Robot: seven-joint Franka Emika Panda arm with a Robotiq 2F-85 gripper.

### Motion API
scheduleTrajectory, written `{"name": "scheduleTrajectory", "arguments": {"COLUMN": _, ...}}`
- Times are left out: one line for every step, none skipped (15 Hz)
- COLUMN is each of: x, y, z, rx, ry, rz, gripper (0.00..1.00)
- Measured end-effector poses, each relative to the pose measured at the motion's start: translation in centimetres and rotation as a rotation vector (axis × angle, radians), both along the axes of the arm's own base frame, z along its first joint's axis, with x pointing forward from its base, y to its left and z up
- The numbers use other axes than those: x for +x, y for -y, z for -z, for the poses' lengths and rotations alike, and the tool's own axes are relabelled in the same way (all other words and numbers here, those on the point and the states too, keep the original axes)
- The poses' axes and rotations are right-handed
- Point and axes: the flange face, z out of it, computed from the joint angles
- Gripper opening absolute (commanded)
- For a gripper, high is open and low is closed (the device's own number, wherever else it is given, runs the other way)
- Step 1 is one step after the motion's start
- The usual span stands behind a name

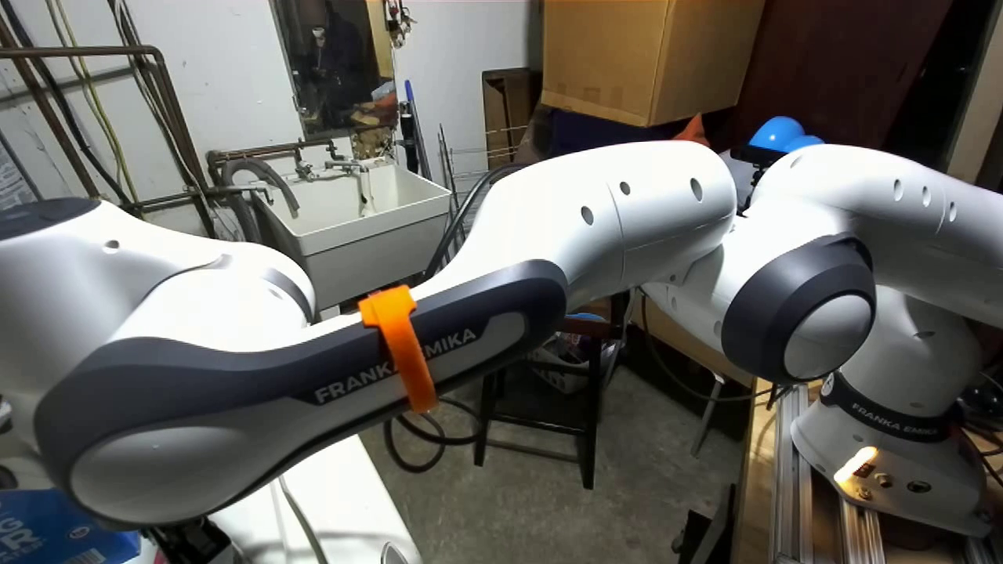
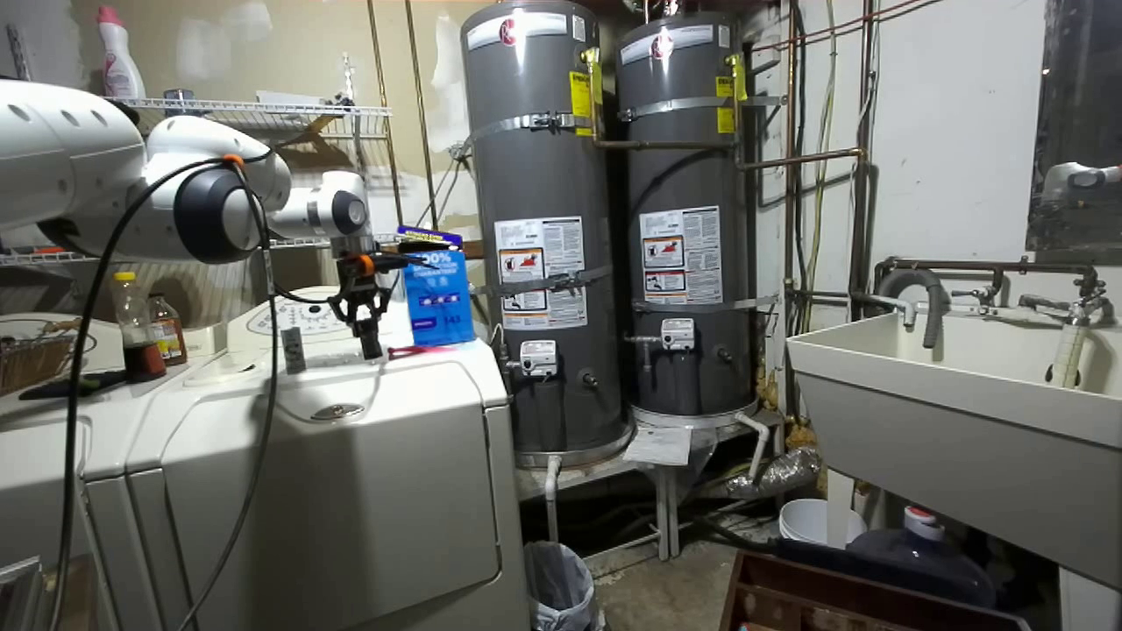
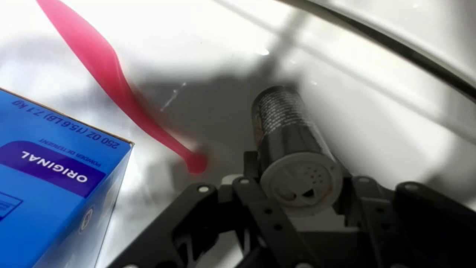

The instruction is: Pick up the black container from the stool and place it on top of the washing machine on the right.

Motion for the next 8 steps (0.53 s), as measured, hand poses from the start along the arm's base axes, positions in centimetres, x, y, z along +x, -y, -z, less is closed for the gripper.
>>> {"name": "scheduleTrajectory", "arguments": {"x": 0.07, "y": -0.08, "z": -0.12, "rx": 0.008, "ry": 0.008, "rz": -0.002, "gripper": 0.20}}
{"name": "scheduleTrajectory", "arguments": {"x": 0.12, "y": -0.14, "z": -0.21, "rx": 0.014, "ry": 0.014, "rz": -0.003, "gripper": 0.20}}
{"name": "scheduleTrajectory", "arguments": {"x": 0.16, "y": -0.18, "z": -0.27, "rx": 0.018, "ry": 0.019, "rz": -0.004, "gripper": 0.20}}
{"name": "scheduleTrajectory", "arguments": {"x": 0.19, "y": -0.21, "z": -0.30, "rx": 0.021, "ry": 0.021, "rz": -0.005, "gripper": 0.20}}
{"name": "scheduleTrajectory", "arguments": {"x": 0.22, "y": -0.20, "z": -0.32, "rx": 0.022, "ry": 0.022, "rz": -0.007, "gripper": 0.20}}
{"name": "scheduleTrajectory", "arguments": {"x": 0.26, "y": -0.16, "z": -0.32, "rx": 0.023, "ry": 0.022, "rz": -0.009, "gripper": 0.20}}
{"name": "scheduleTrajectory", "arguments": {"x": 0.31, "y": -0.12, "z": -0.32, "rx": 0.024, "ry": 0.022, "rz": -0.011, "gripper": 0.20}}
{"name": "scheduleTrajectory", "arguments": {"x": 0.40, "y": -0.05, "z": -0.32, "rx": 0.027, "ry": 0.022, "rz": -0.015, "gripper": 0.20}}
